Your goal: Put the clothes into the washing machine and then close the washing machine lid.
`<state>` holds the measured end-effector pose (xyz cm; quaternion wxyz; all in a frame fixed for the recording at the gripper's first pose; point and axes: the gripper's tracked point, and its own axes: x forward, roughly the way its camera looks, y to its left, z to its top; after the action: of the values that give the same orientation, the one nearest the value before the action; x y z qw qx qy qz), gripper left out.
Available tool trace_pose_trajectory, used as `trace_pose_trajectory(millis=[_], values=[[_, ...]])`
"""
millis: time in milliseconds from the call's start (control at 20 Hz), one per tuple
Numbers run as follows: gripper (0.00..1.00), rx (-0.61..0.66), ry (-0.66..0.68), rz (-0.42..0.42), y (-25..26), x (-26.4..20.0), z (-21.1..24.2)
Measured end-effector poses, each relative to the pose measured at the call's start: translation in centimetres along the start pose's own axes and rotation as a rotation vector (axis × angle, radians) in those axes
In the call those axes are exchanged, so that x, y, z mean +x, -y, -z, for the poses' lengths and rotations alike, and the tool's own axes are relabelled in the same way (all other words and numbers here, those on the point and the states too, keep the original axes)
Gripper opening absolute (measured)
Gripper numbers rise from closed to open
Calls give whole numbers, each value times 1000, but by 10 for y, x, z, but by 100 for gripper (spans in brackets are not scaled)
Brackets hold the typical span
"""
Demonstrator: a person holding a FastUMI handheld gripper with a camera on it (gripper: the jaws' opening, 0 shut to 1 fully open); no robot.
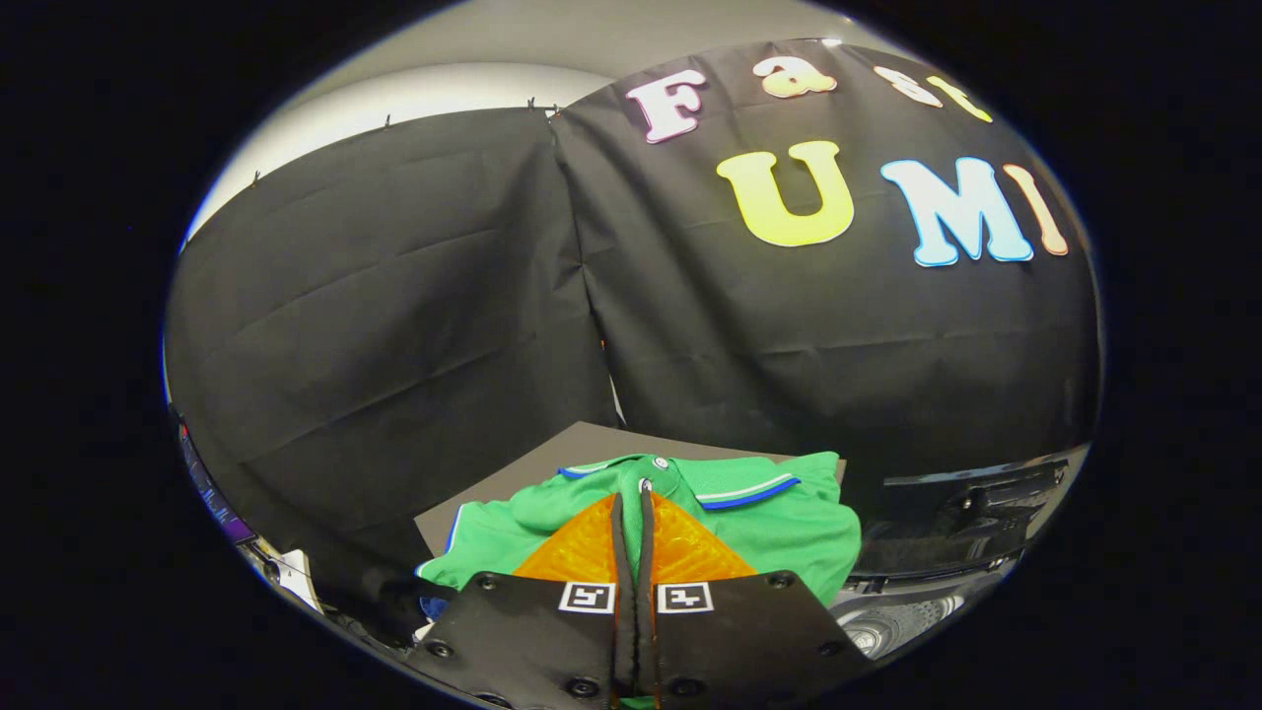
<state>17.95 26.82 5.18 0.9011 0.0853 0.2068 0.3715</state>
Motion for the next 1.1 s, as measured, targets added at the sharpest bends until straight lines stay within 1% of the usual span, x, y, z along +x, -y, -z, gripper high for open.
trace_pose_trajectory(millis=[200,650,1100], values=[[2,43,9,29,23,-18,-3],[2,46,22,132,86,-56,-4],[2,71,51,223,135,-96,-3]])
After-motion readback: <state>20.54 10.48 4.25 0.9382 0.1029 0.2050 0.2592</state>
